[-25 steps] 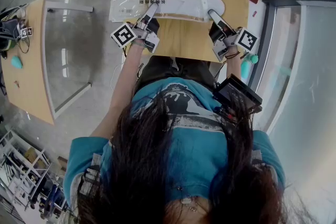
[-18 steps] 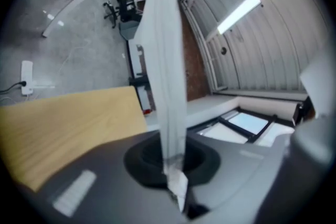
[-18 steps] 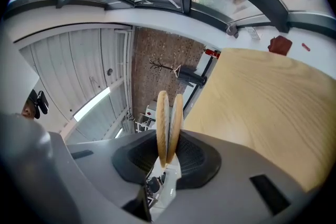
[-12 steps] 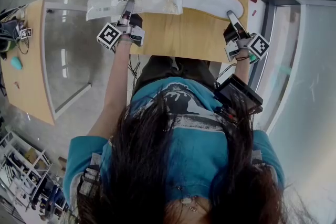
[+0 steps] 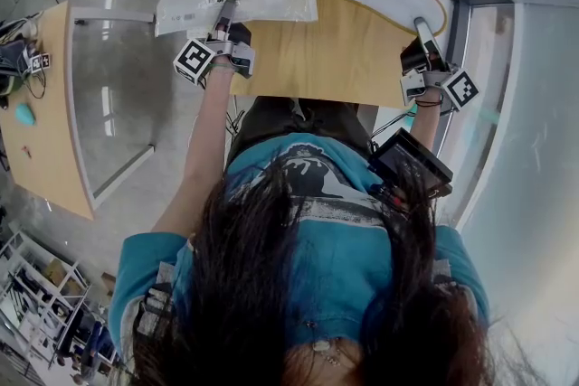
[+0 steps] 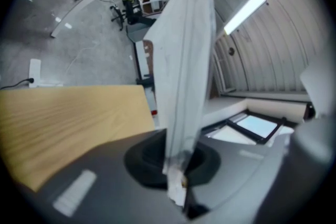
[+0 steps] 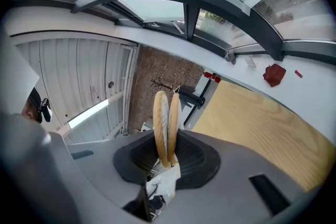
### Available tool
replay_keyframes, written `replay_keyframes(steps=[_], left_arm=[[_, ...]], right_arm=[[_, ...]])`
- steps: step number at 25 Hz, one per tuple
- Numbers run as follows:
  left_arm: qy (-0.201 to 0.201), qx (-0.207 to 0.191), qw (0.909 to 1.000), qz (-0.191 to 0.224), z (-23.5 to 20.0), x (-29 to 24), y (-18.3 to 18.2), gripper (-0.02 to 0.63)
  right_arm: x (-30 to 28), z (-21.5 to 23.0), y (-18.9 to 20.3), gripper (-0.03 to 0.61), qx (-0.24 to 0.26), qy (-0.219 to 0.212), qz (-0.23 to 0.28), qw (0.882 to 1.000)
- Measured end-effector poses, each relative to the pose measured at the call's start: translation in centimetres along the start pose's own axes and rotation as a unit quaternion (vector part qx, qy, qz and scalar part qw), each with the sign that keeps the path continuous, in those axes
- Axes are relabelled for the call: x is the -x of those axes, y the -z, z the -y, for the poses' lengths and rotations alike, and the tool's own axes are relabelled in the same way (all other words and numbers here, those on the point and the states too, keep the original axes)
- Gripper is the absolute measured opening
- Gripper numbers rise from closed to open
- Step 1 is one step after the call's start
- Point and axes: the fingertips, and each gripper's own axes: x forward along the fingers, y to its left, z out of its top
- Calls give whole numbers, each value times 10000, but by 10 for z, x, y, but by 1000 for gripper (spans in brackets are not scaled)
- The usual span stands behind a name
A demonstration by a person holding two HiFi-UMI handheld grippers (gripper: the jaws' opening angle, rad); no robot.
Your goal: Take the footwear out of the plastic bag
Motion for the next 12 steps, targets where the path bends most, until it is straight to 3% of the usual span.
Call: replay_keyframes(steps=[5, 12], left_arm=[[-79, 196, 9994, -289, -14, -16, 31, -2], [-254, 511, 9958, -711, -28, -47, 88, -2]], right_arm=[[-8, -27, -11, 81, -356, -590, 282, 9972], [-37, -46, 20, 81, -1220, -1197, 61, 9853]])
